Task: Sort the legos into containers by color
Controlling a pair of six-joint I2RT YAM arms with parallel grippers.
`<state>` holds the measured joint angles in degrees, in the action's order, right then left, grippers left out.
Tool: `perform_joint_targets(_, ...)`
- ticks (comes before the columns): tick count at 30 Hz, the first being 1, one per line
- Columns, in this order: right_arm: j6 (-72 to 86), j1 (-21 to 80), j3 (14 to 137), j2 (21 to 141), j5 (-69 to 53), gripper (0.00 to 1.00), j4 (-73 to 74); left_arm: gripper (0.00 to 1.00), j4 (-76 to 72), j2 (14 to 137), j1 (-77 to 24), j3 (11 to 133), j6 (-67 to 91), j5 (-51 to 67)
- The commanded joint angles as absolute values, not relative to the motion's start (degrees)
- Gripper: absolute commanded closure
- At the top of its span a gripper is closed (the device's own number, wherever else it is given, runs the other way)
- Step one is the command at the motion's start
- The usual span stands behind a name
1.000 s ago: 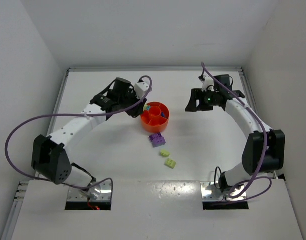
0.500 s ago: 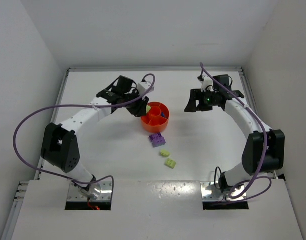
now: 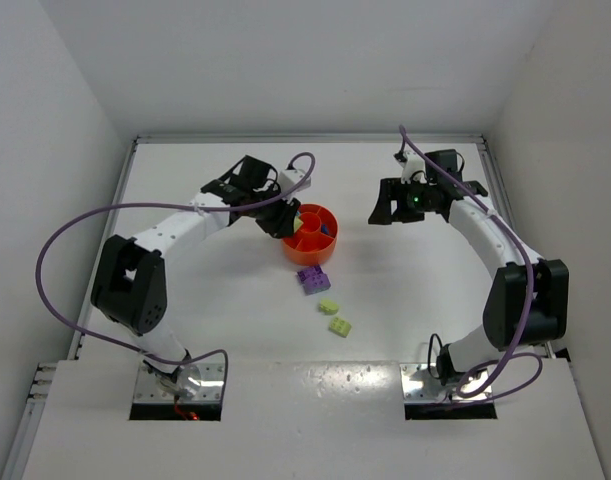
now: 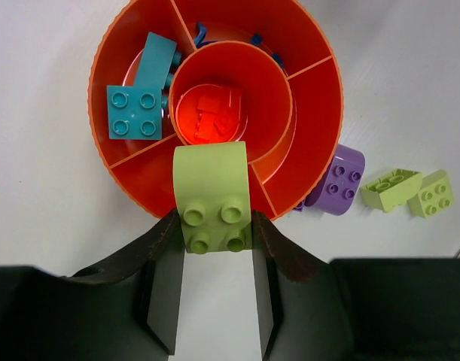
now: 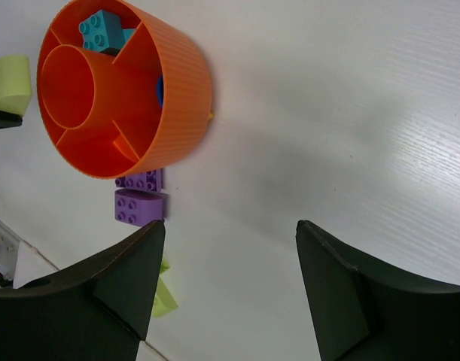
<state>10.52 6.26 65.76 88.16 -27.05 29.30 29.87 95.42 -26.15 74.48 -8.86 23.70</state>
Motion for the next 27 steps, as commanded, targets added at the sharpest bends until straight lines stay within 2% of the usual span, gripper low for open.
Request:
perform_joint_targets(1,9.4,6.6,67.7,88.1,-27.8,0.29,28.9,0.74,27.9,95.6,-25.8,76.5,-9.8,25.5)
perform_joint_targets(3,9.4,6.6,67.7,88.1,-27.8,0.29,28.9,0.71,27.9,95.6,-25.8,76.5,-9.8,25.5)
perform_joint_targets(7,8.9,6.6,67.7,88.1,-27.8,0.29,29.4,0.55,27.3,95.6,-25.8,75.9,-9.8,25.0)
perform_joint_targets(13,7.6,6.6,67.7,88.1,-29.0,0.29,30.1,0.46,26.7,95.6,-25.8,76.5,-9.8,23.7)
perform_joint_targets(22,-2.6,9.6,65.0,86.6,-36.0,0.31,38.8,0.43,23.2,88.5,-22.2,77.1,-6.9,27.8)
perform_joint_targets(27,-11.6,16.8,61.3,83.8,-34.9,0.32,43.0,0.42,19.9,82.5,-18.5,76.0,-0.5,26.2)
